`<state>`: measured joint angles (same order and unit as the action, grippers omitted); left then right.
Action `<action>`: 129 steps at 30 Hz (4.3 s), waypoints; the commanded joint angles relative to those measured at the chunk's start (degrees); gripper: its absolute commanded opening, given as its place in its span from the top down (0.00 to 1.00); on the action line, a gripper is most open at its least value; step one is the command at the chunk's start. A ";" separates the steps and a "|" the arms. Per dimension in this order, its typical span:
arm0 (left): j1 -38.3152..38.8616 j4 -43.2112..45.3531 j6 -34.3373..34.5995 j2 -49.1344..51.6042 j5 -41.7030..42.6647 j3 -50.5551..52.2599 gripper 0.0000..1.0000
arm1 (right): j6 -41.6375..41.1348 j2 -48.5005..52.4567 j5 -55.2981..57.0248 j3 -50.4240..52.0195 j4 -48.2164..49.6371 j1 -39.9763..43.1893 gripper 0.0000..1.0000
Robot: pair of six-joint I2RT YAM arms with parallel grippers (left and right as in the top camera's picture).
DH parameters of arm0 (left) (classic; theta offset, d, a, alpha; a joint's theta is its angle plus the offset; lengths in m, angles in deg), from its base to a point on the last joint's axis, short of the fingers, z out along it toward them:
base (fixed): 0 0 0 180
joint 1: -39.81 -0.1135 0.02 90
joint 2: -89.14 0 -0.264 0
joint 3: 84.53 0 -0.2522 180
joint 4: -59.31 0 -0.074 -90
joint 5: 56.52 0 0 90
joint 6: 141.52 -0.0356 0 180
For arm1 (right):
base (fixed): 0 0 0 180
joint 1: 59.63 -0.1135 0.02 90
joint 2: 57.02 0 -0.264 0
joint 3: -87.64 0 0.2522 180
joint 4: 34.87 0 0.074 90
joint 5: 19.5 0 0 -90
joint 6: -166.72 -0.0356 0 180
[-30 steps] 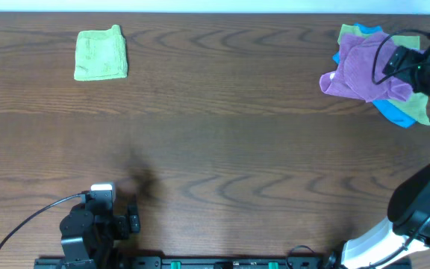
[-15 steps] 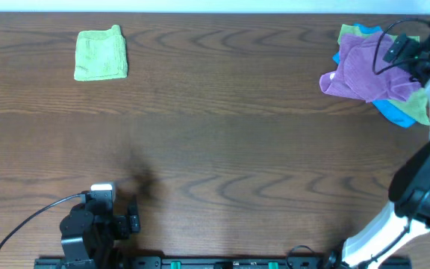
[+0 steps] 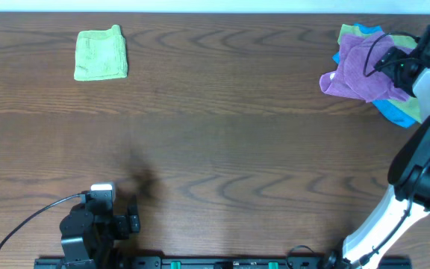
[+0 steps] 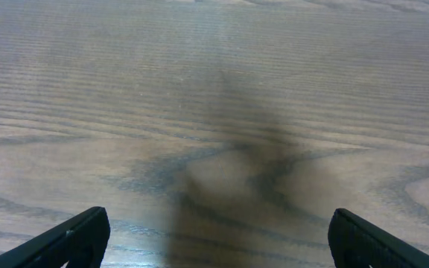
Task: Fold the cloth
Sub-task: 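Lower the right gripper and pinch the purple cloth's edge, then pull the purple cloth off the pile toward the table center, then reach the left gripper to the purple cloth's left corner and grasp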
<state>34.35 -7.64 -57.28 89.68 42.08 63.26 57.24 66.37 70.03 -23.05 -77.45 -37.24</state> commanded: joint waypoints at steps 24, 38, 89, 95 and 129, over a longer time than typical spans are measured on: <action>0.24 -1.01 0.24 -0.33 -0.02 0.09 0.05 | 0.31 -4.44 -3.41 -0.90 -4.42 -1.09 0.99; 0.24 -1.01 0.22 -0.33 -0.02 0.09 0.05 | 8.68 -24.68 -2.97 -0.90 -28.72 -10.62 0.99; 0.24 -0.96 0.24 -0.33 0.00 0.09 0.05 | 11.43 -31.89 9.29 15.02 -20.33 -49.05 0.01; 0.24 -0.96 0.26 -0.33 1.01 0.09 0.05 | 11.69 -30.71 7.91 6.29 -27.10 -41.94 0.01; 0.24 0.94 43.47 43.41 33.83 -25.86 0.05 | 12.70 -30.49 -13.97 26.18 -23.08 -25.57 0.01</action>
<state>34.35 -6.50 -25.91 130.73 73.40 38.10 70.63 35.92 56.96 2.79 -100.57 -63.12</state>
